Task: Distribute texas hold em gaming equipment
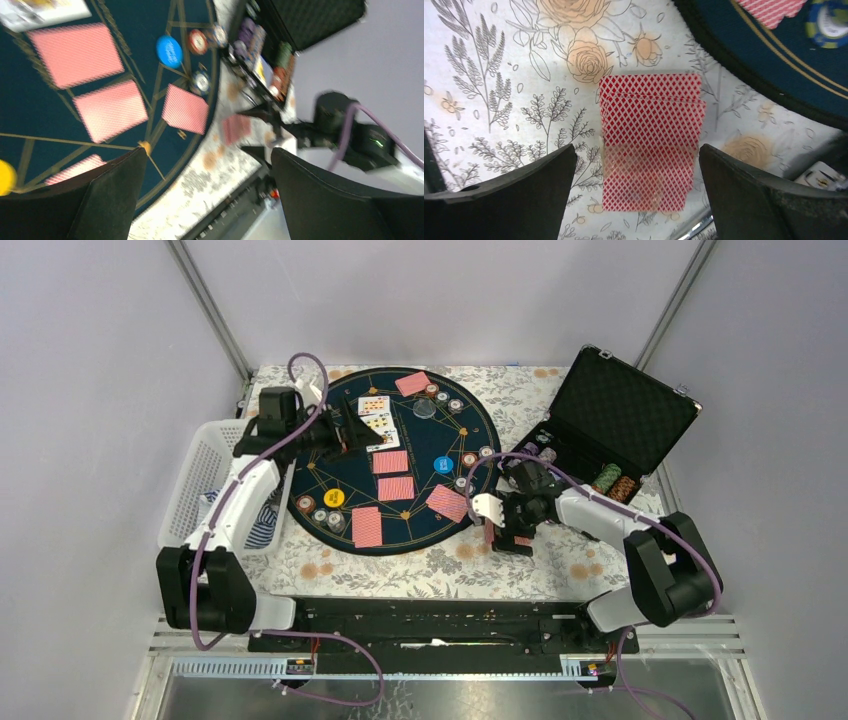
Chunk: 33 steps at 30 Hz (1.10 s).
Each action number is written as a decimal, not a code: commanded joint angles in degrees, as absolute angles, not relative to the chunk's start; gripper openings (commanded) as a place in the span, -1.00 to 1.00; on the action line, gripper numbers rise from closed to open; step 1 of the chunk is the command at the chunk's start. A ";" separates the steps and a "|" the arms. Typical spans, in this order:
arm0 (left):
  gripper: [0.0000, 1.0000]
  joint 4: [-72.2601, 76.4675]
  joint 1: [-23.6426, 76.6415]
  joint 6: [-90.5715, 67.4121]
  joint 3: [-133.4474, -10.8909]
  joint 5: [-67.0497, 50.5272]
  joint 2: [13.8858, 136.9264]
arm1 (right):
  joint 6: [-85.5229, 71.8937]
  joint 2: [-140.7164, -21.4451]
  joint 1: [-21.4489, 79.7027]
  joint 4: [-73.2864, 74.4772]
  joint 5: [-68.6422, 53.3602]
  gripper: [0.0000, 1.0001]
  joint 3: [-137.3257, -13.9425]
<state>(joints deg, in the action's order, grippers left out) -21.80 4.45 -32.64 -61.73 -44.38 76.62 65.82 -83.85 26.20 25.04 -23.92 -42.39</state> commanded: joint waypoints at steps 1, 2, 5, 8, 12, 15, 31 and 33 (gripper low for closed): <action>0.98 -29.79 3.67 -19.24 -72.94 -28.50 79.07 | 60.63 -78.20 26.10 30.17 -26.10 0.99 -48.41; 0.97 -31.15 3.61 -16.64 -75.15 -24.90 80.00 | 59.26 -77.08 25.96 30.90 -26.85 0.99 -49.77; 0.98 -32.53 3.35 -10.27 -80.04 -16.45 82.63 | 53.17 -73.68 25.62 32.16 -29.15 0.99 -54.06; 0.97 -32.27 3.26 -3.51 -85.17 -9.33 87.01 | 45.11 -72.95 24.95 32.95 -30.97 0.99 -59.40; 0.97 -37.16 2.43 3.69 -97.78 -5.40 98.15 | 34.88 -73.69 24.65 33.80 -30.80 0.99 -66.17; 0.96 -39.37 2.13 7.56 -105.44 -2.26 105.79 | 30.46 -74.19 23.61 35.73 -31.48 0.99 -69.56; 0.33 -40.69 -1.57 8.64 -121.32 2.91 130.19 | 20.61 -66.10 15.45 29.09 -36.85 1.00 -57.29; 0.26 -40.65 -1.91 7.62 -121.45 2.40 131.30 | 20.40 -65.95 15.02 28.92 -37.49 0.99 -56.90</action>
<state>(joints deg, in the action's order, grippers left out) -41.08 -0.71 8.82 -118.83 2.83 129.99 23.18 -68.27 15.92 32.16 -34.46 -57.47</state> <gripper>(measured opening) 0.657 0.994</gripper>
